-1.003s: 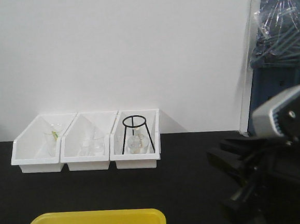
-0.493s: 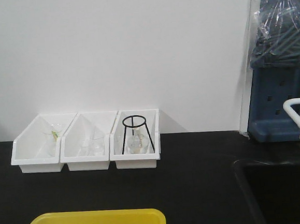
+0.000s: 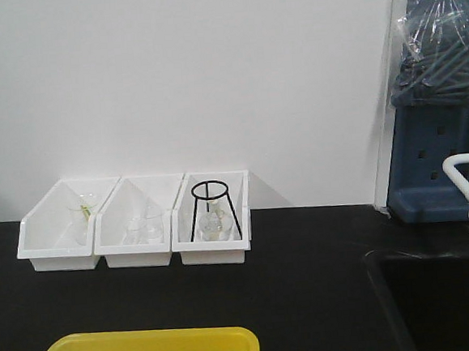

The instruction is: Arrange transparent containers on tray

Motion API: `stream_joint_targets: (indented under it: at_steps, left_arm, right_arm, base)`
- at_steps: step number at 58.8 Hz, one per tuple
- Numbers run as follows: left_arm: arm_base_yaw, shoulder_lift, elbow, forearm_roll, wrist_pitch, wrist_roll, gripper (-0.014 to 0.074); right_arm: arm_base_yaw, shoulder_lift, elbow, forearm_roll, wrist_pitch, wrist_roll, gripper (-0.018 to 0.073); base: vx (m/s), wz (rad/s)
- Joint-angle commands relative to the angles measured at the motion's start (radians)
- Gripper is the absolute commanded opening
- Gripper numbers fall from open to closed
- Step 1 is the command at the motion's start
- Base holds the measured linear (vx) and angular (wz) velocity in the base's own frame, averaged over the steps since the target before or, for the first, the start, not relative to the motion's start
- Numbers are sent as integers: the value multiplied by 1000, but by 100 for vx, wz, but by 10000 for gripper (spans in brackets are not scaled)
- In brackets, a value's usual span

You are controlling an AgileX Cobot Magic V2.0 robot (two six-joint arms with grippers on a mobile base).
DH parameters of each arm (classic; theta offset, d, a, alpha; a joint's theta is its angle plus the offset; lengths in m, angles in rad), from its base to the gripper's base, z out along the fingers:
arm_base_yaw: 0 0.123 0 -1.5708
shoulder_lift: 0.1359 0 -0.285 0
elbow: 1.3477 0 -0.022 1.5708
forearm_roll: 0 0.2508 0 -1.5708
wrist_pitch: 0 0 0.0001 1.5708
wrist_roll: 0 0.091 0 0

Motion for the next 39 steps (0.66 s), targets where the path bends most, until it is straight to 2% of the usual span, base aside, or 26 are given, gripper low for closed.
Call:
stream_joint_targets:
  at_steps: [1,39]
  left_arm:
    - [2,-12,32,-9,-79,-7,2]
    - [2,-12,32,-9,-79,-7,2]
  right_arm:
    - [-6,18,9,-1,-79,-3,-13]
    - [-6,18,9,-1,-79,-3,-13]
  base:
    - [0,0]
    - [0,0]
